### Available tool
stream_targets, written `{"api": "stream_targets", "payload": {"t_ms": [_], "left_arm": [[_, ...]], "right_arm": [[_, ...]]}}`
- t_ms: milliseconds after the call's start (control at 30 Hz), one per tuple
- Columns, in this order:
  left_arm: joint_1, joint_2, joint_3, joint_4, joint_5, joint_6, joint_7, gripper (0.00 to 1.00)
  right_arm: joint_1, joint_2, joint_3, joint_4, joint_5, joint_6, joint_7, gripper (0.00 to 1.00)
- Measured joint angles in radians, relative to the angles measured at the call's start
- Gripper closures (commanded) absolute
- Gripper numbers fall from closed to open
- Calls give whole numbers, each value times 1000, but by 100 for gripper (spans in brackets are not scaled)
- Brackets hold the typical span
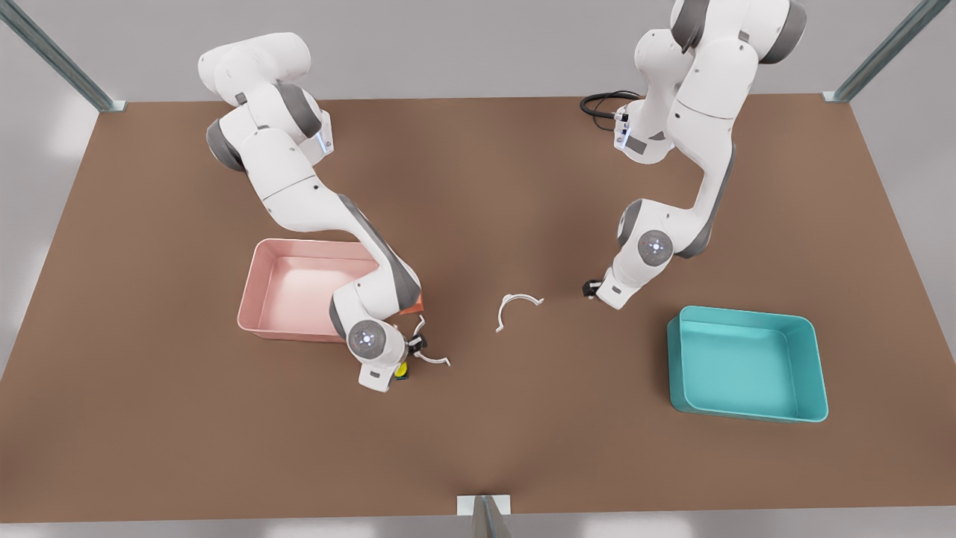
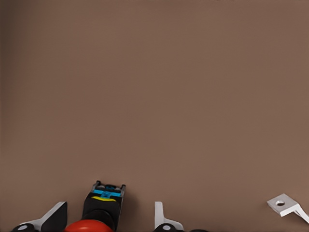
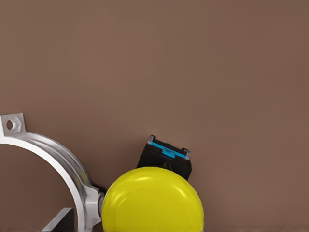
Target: Place the red button in the blue storage box with the left arm, and place the yellow button in the pink storage box with the right arm
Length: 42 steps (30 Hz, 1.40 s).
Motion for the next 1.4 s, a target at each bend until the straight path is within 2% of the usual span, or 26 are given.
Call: {"api": "stream_targets", "payload": {"t_ms": [33, 67, 167, 300, 433, 600, 733, 767, 800, 867, 1000, 1067, 1233, 1267, 1333, 1400], "left_arm": [[0, -1, 0, -6, 0, 5, -3, 25], [-1, -2, -1, -9, 0, 9, -6, 30], [0, -4, 0, -11, 1, 17, -12, 33], [2, -24, 1, -11, 8, 21, -18, 35], [5, -30, 1, -11, 26, 22, -25, 52], [3, -45, 1, -11, 37, 18, -39, 54], [7, -150, 1, -9, 41, -41, -48, 54], [13, -177, 2, -7, 41, -61, -49, 54], [15, -204, 12, -3, 50, -80, -51, 54], [12, -255, 68, 10, 65, -120, -45, 54], [12, -293, 284, 102, 78, -210, 30, 54], [60, -257, 349, 185, 80, -238, 91, 54], [116, -55, 372, 427, 74, -279, 243, 54], [116, -10, 372, 462, 68, -284, 269, 54], [132, 62, 372, 508, 49, -291, 317, 54], [142, 103, 372, 529, 31, -296, 361, 54]], "right_arm": [[1, 0, 0, -4, 0, 1, 2, 13], [3, 0, 1, -7, 0, 2, 4, 18], [3, -1, 1, -9, 0, 5, 9, 30], [2, -7, 1, -8, 0, 7, 15, 34], [0, -9, 2, -8, -1, 8, 21, 34], [0, -10, 2, -7, -1, 11, 26, 34], [-5, -11, 1, -6, -1, 18, 29, 33], [-4, -11, 1, -6, -1, 19, 30, 24], [-3, -11, 1, -6, -1, 21, 31, 21], [-3, -11, 1, -6, -1, 23, 32, 21], [-4, -13, 0, -5, -2, 32, 34, 21], [-7, -14, -2, -5, -2, 43, 35, 21], [-9, -12, -3, -6, -17, 75, 40, 21], [-10, -11, -3, -7, -18, 83, 42, 23], [-11, -10, -3, -8, -20, 96, 44, 34], [-11, -9, -3, -8, -22, 104, 46, 37]]}}
